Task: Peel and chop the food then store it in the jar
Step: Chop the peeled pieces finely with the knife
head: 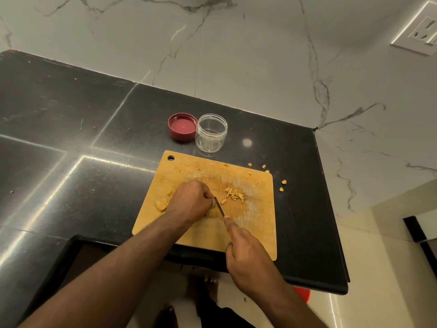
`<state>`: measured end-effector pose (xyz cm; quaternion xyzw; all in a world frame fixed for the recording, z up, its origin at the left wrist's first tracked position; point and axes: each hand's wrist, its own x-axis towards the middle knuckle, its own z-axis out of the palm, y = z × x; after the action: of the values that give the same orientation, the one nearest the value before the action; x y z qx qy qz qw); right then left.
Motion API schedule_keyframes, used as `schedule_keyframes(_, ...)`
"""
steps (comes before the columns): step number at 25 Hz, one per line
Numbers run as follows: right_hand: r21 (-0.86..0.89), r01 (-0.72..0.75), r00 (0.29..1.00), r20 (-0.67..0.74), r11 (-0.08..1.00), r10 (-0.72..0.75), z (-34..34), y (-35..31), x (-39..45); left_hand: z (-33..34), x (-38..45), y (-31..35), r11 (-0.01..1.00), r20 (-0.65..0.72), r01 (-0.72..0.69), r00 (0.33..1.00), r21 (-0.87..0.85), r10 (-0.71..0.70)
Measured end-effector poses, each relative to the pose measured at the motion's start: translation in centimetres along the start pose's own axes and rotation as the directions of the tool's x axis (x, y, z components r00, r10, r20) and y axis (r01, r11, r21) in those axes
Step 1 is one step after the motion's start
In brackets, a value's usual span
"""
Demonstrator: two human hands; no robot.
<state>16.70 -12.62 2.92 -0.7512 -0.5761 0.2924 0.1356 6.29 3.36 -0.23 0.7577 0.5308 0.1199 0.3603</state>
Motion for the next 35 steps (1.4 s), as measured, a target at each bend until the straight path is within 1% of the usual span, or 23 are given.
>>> schedule_keyframes(5,0.017,-0.022,0.999,-0.042,1.0,0.023,-0.4,0.5,-2.2,-0.2,-0.1,-0.2,1.0,0.018,-0.007,1.0,0.013,0.007)
schedule_keyframes(7,0.096,-0.034,0.996,-0.076,0.995,0.041,-0.9,0.6,-2.3,-0.2,-0.1,-0.3,0.999,0.013,-0.026,1.0,0.022,0.026)
schedule_keyframes(9,0.168,-0.057,0.994,-0.08,0.984,0.071,-1.1,0.6,-2.4,-0.1,-0.2,-0.3,0.999,0.006,-0.039,0.999,0.027,0.039)
schedule_keyframes(14,0.254,-0.092,0.99,-0.079,0.963,0.116,-1.2,0.8,-2.7,0.0,-0.4,-0.3,1.0,-0.018,-0.01,1.0,0.018,0.01)
schedule_keyframes(19,0.171,-0.053,0.995,-0.069,0.984,0.065,-1.3,0.0,-2.0,0.0,-0.4,-0.2,1.0,-0.013,0.001,1.0,0.014,-0.001)
schedule_keyframes(22,0.123,-0.057,0.996,-0.066,0.991,0.065,-1.4,-0.2,-1.5,-0.1,-0.4,0.0,1.0,-0.008,-0.001,1.0,0.03,0.001)
schedule_keyframes(25,0.08,-0.062,0.998,-0.016,0.995,0.063,-1.5,0.0,-1.9,-0.1,-0.4,0.0,0.999,-0.008,0.002,1.0,0.034,-0.002)
schedule_keyframes(28,0.061,-0.076,0.997,-0.002,0.995,0.076,-1.5,0.5,-2.2,-0.1,-0.4,-0.1,1.0,-0.001,0.003,1.0,0.023,-0.003)
schedule_keyframes(30,0.068,-0.098,0.995,0.011,0.993,0.098,-1.8,0.9,-2.4,-0.2,-0.4,-0.1,1.0,0.005,0.005,1.0,0.017,-0.005)
schedule_keyframes(33,0.165,-0.156,0.988,0.019,0.974,0.155,-3.0,1.4,-2.8,-0.2,-0.3,-0.1,1.0,0.01,-0.002,1.0,0.016,0.002)
schedule_keyframes(35,0.191,-0.189,0.982,0.023,0.963,0.188,-3.6,1.6,-3.0,-0.2,-0.4,-0.1,1.0,0.012,-0.004,1.0,0.019,0.004)
